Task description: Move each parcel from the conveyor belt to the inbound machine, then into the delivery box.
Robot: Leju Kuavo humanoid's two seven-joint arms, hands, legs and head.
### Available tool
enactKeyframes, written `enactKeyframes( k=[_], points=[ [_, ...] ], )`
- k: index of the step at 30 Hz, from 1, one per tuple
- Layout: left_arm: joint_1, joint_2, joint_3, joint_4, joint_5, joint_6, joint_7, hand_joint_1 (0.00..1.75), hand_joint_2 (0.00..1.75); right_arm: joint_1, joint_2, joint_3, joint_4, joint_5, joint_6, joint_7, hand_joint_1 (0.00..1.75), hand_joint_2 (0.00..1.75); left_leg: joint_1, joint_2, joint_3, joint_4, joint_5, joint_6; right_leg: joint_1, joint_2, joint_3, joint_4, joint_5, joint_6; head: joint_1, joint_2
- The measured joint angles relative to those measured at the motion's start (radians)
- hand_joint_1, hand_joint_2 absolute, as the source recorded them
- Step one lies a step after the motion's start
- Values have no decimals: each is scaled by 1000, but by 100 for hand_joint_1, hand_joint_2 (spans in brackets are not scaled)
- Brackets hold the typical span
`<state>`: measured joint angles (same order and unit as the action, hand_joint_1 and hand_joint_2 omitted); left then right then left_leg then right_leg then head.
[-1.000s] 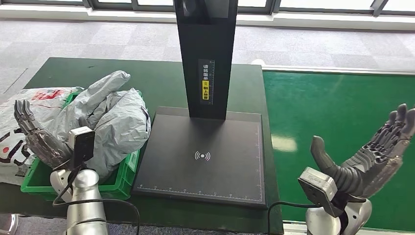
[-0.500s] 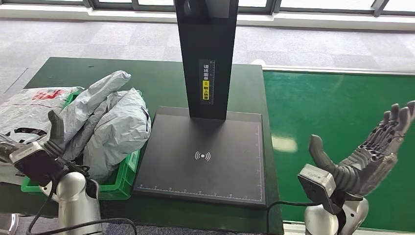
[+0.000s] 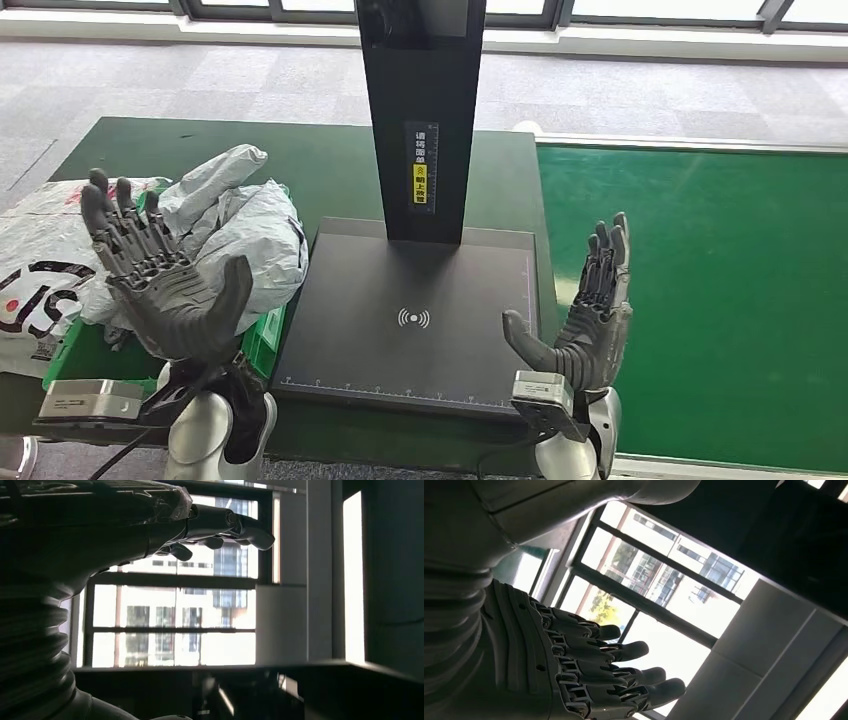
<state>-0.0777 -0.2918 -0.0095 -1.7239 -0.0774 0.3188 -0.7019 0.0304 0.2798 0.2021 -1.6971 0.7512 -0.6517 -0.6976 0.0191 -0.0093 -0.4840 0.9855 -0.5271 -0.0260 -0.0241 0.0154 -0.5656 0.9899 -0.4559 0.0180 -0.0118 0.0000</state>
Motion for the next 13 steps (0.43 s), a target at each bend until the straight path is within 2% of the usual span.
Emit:
enactKeyframes(
  k=[2,5,13],
  points=[
    [-7,0,-25,29,-9,-62,1,0,175,-4,-2,26,8,-9,13,1,0,175,0,1,0,0,0,0,0,1,0,0,0,0,0,0],
    [-15,0,-53,71,-13,-105,1,0,175,-9,-3,52,16,-31,22,2,0,175,0,1,1,0,0,0,0,1,0,0,0,0,0,0],
    [-24,-2,-76,172,4,-127,3,0,175,-17,-5,98,37,-102,7,0,0,175,0,1,1,0,0,0,0,1,0,0,0,0,0,0]
  ],
)
